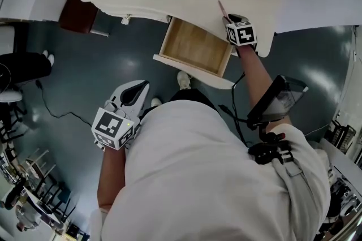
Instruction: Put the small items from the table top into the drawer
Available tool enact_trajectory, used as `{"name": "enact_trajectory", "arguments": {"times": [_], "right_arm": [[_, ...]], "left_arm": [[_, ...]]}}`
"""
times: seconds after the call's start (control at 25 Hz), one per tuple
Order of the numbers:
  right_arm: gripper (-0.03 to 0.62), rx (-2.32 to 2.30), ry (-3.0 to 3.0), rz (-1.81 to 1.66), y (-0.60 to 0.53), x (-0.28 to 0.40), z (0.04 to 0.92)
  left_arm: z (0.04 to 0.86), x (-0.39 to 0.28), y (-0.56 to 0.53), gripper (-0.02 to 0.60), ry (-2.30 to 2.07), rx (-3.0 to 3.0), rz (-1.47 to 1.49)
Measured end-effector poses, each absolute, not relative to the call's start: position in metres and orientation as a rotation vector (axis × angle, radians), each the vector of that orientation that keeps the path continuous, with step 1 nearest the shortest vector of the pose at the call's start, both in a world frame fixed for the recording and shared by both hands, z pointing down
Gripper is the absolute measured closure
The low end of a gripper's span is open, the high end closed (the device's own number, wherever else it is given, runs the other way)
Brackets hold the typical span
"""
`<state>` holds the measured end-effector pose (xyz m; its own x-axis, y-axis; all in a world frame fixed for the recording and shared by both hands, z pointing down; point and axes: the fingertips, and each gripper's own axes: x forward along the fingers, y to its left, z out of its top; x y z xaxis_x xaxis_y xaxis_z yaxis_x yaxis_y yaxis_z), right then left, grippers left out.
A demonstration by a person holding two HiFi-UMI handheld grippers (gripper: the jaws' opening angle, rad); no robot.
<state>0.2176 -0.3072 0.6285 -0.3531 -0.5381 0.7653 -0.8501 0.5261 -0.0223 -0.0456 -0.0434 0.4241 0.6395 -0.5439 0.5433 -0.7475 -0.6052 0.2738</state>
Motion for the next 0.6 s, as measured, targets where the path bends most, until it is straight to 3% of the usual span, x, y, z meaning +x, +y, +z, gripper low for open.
{"name": "enact_trajectory", "arguments": {"times": [0.6], "right_arm": [[0.548, 1.152, -2.039, 0.610, -0.3064, 0.2149, 0.6289]], "left_arm": [[0.4203, -0.0515, -0.0420, 0.581, -1.021, 2.370, 0.575]]}}
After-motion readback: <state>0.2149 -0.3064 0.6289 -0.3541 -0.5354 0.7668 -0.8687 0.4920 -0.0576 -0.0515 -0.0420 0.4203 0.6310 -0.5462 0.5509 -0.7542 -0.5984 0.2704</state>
